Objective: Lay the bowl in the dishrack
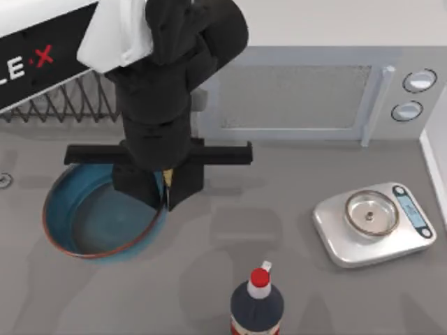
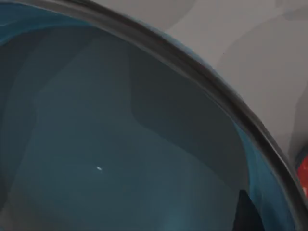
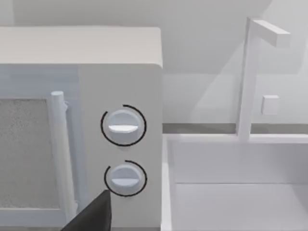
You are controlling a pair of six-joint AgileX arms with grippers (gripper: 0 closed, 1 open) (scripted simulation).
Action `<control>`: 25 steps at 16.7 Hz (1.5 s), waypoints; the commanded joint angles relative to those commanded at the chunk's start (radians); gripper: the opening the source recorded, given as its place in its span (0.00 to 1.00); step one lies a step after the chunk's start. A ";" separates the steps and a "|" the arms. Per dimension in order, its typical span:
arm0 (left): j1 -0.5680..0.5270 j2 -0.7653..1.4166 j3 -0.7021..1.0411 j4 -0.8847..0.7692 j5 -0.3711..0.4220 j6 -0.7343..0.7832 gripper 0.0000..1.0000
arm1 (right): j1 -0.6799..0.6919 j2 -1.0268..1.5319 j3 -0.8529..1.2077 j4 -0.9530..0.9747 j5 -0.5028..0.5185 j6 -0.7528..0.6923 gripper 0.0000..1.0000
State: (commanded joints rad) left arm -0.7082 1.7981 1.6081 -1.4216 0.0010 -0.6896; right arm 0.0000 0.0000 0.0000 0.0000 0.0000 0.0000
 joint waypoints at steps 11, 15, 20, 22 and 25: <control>0.013 -0.054 0.166 -0.163 0.002 0.014 0.00 | 0.000 0.000 0.000 0.000 0.000 0.000 1.00; 0.112 -0.154 0.100 -0.017 0.026 0.092 0.00 | 0.000 0.000 0.000 0.000 0.000 0.000 1.00; 0.346 -0.365 -0.078 0.340 0.077 0.272 0.00 | 0.000 0.000 0.000 0.000 0.000 0.000 1.00; 0.454 -0.461 -0.168 0.521 0.100 0.359 0.00 | 0.000 0.000 0.000 0.000 0.000 0.000 1.00; 0.615 -0.614 -0.299 0.795 0.136 0.493 0.00 | 0.000 0.000 0.000 0.000 0.000 0.000 1.00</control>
State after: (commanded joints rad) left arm -0.0935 1.1842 1.3087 -0.6264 0.1371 -0.1966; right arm 0.0000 0.0000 0.0000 0.0000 0.0000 0.0000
